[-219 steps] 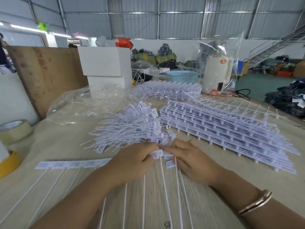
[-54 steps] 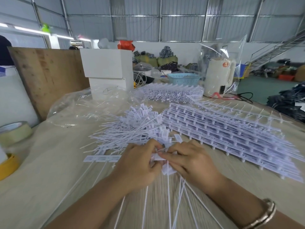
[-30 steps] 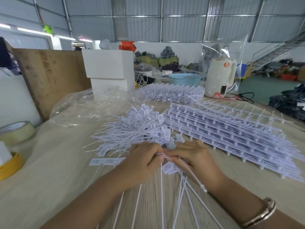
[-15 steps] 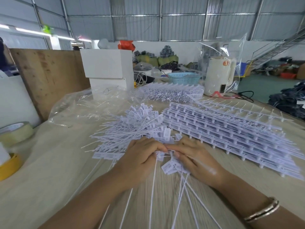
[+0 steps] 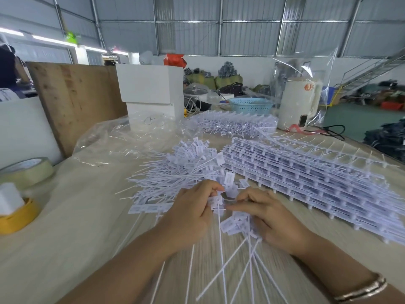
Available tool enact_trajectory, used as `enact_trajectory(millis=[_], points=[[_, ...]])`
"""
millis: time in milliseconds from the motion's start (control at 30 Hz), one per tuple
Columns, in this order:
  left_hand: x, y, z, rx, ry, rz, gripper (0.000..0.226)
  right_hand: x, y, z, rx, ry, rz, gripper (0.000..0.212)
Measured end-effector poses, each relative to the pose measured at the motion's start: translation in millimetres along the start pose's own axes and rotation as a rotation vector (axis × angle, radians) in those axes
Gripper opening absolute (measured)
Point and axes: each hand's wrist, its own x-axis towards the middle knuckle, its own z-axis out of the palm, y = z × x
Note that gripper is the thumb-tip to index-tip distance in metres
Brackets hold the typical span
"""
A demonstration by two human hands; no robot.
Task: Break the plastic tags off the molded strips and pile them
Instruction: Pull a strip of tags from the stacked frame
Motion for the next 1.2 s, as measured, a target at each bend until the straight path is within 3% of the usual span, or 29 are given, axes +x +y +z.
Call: enact_trajectory(millis=[133,233,433,567,633,733,900,1100,1200], points=[[-0.8,-0.1,4.0,0.003,-0.004,0.011,0.041,2.9,-10.2,-2.6,-0.029,0.164,0.011,0.04],[0.2,3.4,8.2,-0.025,0.007,0.03,0.048,9.0,-21.5,3.9,-0.24,0.142,-0.132,0.038],[-1.8,7.4,8.9,-0.108,-0.017,0.006,0.044,11.5,-21.3,3.9,-0.405,0.337,-0.2,0.023],[2.0,0.8,3.9,0.048,0.016,-0.025,0.017,11.5,-18.5,-1.1,-0.385,0.419,-0.17,0.023],[3.1,-3.6,-0.2,0.172,0.004,-0.049,0.022,10.2,-17.2,-3.0,-0.358,0.441,-0.147,0.022],[3.5,-7.1,-1.9,0.204,-0.025,-0.05,0.033,9.3,-18.1,-2.1,-0.351,0.425,-0.136,0.02],[2.8,-6.3,3.0,0.229,-0.039,0.003,0.021,11.7,-21.4,0.6,-0.365,0.317,-0.128,0.028],[3.3,-7.1,1.7,0.266,-0.003,0.072,0.022,8.5,-20.9,-1.7,-0.125,0.23,-0.009,0.039],[4.2,-4.7,1.1,0.27,0.01,0.09,0.025,8.9,-17.0,1.0,0.131,0.187,0.08,0.043]])
